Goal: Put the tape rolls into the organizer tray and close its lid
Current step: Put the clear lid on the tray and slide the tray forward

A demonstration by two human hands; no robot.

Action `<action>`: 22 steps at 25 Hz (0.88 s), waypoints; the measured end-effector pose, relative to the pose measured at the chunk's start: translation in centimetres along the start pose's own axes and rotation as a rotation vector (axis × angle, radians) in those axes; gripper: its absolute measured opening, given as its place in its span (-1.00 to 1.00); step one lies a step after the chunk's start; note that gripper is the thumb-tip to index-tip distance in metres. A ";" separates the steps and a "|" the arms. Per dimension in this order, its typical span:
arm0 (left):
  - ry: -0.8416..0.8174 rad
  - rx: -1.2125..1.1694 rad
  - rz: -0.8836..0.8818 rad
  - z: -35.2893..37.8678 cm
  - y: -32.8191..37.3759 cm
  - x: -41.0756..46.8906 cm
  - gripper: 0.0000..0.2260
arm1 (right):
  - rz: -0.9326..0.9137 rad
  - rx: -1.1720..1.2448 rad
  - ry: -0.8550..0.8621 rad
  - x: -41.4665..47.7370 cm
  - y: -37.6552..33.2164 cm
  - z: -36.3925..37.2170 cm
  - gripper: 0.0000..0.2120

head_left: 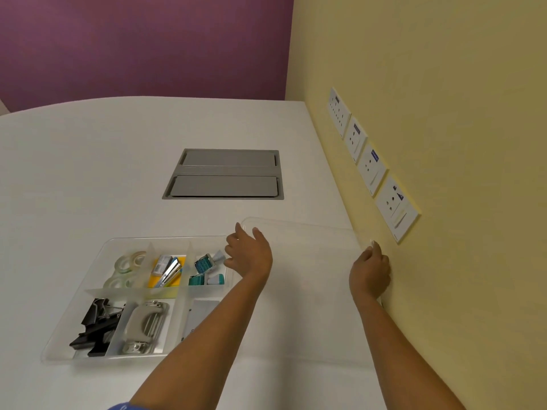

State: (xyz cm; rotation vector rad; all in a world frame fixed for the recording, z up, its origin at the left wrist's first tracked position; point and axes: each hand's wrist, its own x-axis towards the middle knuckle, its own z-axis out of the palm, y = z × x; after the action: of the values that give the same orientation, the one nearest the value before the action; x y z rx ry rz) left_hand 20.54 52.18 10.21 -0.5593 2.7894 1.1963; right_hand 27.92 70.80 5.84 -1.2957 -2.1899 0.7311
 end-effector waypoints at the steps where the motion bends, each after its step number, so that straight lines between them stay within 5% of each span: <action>1: 0.005 -0.047 0.012 -0.4 0.3 -0.1 -0.55 | -0.009 0.033 0.041 0.0 -0.3 -0.4 -0.65; 8: 0.048 -0.505 0.015 -4.4 2.8 -0.5 -0.63 | -0.084 0.129 0.289 0.0 -4.9 -3.8 -0.68; 14: 0.029 -1.027 0.061 -10.7 5.5 -0.2 -0.63 | 0.036 0.557 0.398 -2.3 -11.1 -6.9 -0.68; 16: 0.000 -1.223 0.043 -13.1 5.9 0.4 -0.60 | 0.091 0.915 0.333 -3.0 -13.2 -7.9 -0.59; 19: 0.026 -1.440 0.006 -16.1 5.3 1.9 -0.63 | 0.327 1.376 0.021 -4.2 -15.2 -8.6 -0.43; 22: 0.060 -1.643 0.091 -19.1 3.9 4.1 -0.61 | 0.481 1.655 -0.273 -6.0 -15.4 -7.1 -0.52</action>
State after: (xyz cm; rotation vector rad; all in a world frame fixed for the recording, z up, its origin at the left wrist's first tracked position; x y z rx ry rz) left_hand 17.10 39.82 25.46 -0.4097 1.1832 3.2147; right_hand 25.35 60.61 20.46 -0.6860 -0.6478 2.2371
